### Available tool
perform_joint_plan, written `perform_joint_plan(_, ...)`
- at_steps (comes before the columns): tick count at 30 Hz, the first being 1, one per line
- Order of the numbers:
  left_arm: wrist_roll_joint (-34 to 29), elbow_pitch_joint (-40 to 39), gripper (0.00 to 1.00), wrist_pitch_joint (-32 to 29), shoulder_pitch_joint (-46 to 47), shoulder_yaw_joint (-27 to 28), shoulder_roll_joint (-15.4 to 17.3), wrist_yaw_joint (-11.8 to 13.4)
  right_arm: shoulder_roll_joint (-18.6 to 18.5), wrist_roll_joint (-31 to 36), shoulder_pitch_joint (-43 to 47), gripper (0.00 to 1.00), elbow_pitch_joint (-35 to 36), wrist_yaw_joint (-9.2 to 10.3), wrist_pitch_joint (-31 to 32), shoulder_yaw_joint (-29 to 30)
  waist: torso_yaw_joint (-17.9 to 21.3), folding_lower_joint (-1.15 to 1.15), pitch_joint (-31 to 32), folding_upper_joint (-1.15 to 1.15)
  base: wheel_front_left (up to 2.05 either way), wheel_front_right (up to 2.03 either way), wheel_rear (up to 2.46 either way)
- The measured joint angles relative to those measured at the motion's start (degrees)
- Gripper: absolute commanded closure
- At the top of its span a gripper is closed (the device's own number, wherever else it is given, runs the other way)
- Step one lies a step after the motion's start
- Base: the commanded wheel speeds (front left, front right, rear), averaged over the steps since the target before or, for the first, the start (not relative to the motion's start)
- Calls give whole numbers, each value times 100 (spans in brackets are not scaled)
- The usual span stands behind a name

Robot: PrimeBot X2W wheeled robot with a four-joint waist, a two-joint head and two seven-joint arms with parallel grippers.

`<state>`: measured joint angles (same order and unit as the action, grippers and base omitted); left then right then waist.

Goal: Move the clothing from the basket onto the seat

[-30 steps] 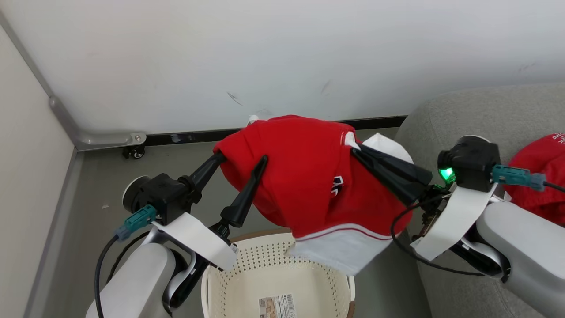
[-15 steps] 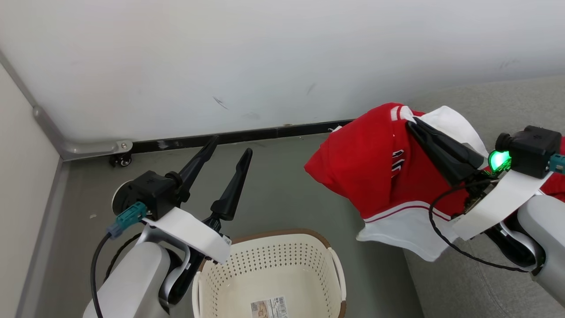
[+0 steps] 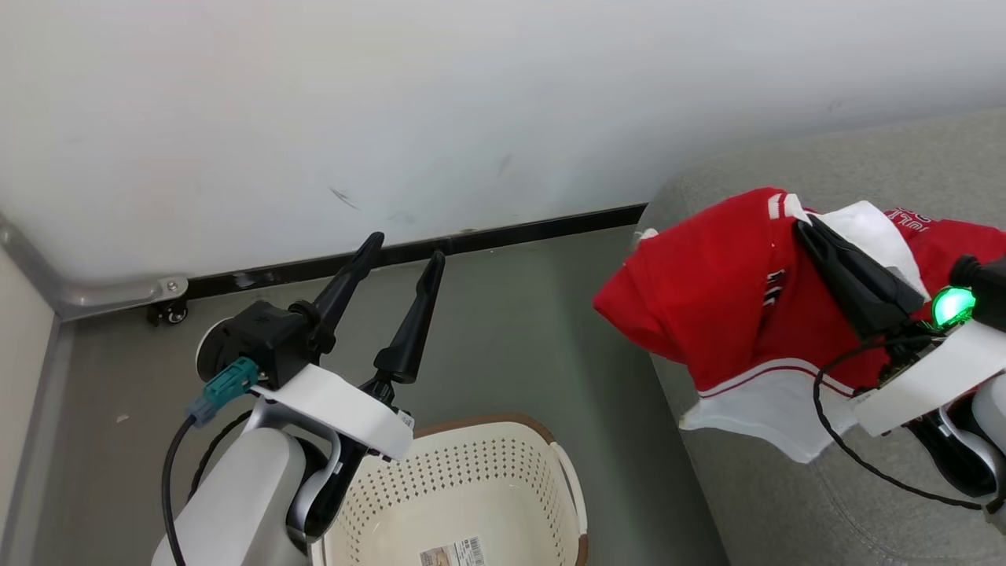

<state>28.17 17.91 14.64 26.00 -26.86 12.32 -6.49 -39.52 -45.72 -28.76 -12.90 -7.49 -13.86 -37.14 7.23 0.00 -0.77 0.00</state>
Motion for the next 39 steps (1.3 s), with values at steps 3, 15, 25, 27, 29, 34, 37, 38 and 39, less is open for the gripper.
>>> perform_joint_plan(3, -30, -5, 0, 0, -4, 14, -10, -1, 9, 42, 180, 100, 30, 0, -1, 183, 109, 0, 11, 0, 0, 0, 0)
perform_joint_plan(15, -122, 4, 0, 0, -153, 169, -32, 0, 126, 279, 764, 100, 189, 0, -26, 766, 512, 0, 39, 0, 0, 0, 0)
perform_joint_plan(25, -182, -10, 0, 0, -235, 337, -35, 44, 303, 386, 1068, 100, 392, 0, -27, 1138, 842, 0, 5, 0, 0, 0, 0)
perform_joint_plan(27, -212, -22, 0, 0, -241, 360, -34, 45, 349, 393, 1153, 100, 412, 0, -26, 1198, 899, 0, -11, 0, 0, 0, 0)
perform_joint_plan(29, -219, -48, 0, 0, -248, 371, -36, 45, 372, 393, 1221, 100, 433, 0, -27, 1290, 951, 0, -31, 0, 0, 0, 0)
perform_joint_plan(34, -242, -102, 0, 0, -253, 428, -29, 60, 403, 375, 1216, 100, 400, 0, -8, 1511, 1055, 0, -105, 0, 0, 0, 0)
perform_joint_plan(37, -294, -130, 0, 0, -255, 461, -16, 62, 376, 361, 1181, 100, 335, 0, 135, 1603, 1101, 0, -162, 0, 0, 0, 0)
perform_joint_plan(38, -319, -135, 0, 0, -257, 472, -9, 62, 353, 360, 1121, 100, 322, 0, 185, 1613, 1113, 0, -183, 0, 0, 0, 0)
perform_joint_plan(39, -321, -142, 0, 0, -257, 483, -8, 62, 333, 344, 1041, 100, 320, 0, 242, 1634, 1123, 0, -203, 0, 0, 0, 0)
